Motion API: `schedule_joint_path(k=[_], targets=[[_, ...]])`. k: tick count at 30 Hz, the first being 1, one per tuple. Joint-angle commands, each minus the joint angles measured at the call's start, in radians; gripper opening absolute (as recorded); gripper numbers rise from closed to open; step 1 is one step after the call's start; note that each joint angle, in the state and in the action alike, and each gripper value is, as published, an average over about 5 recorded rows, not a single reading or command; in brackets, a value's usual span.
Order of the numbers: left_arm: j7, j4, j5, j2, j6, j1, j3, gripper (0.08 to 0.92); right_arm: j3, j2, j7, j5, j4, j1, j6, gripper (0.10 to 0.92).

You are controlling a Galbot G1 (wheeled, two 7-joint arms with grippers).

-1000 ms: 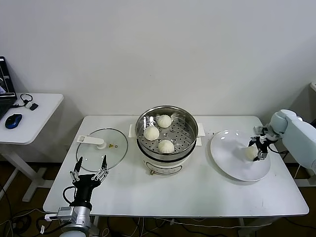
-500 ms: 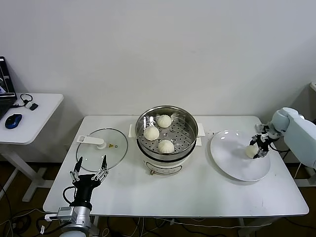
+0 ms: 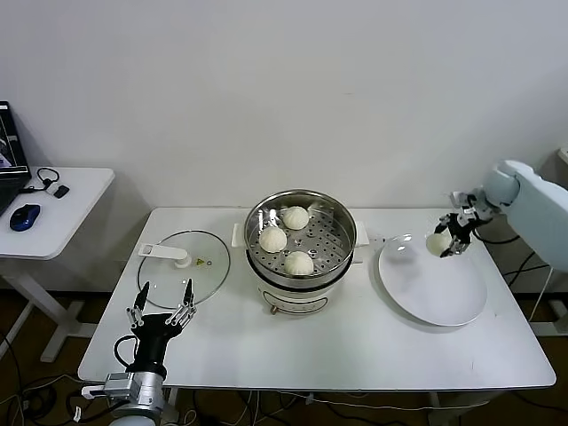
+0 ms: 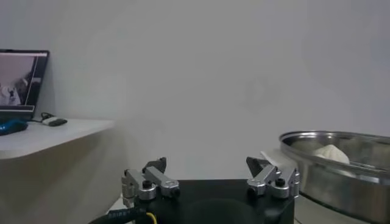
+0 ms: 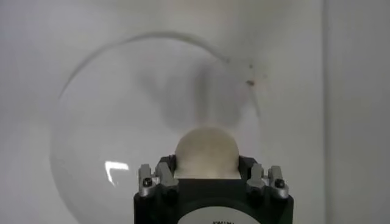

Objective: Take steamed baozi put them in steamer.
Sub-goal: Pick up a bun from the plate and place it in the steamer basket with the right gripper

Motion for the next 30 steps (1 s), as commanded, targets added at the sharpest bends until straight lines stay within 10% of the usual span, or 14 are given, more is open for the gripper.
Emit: schedule_joint_path(k=[1, 30], targets=[[0.000, 0.007, 0.008, -0.002, -0.008, 0.004, 0.014, 0.823, -0.339, 0.000, -0.009, 0.352, 0.146, 0.346, -0.127, 0.662], [-0.009, -0.020, 0.034, -0.001, -0.016, 0.010, 0.021, 0.823, -0.584, 0.344, 0.090, 0.732, 0.314, 0.498, -0.294, 0.662]])
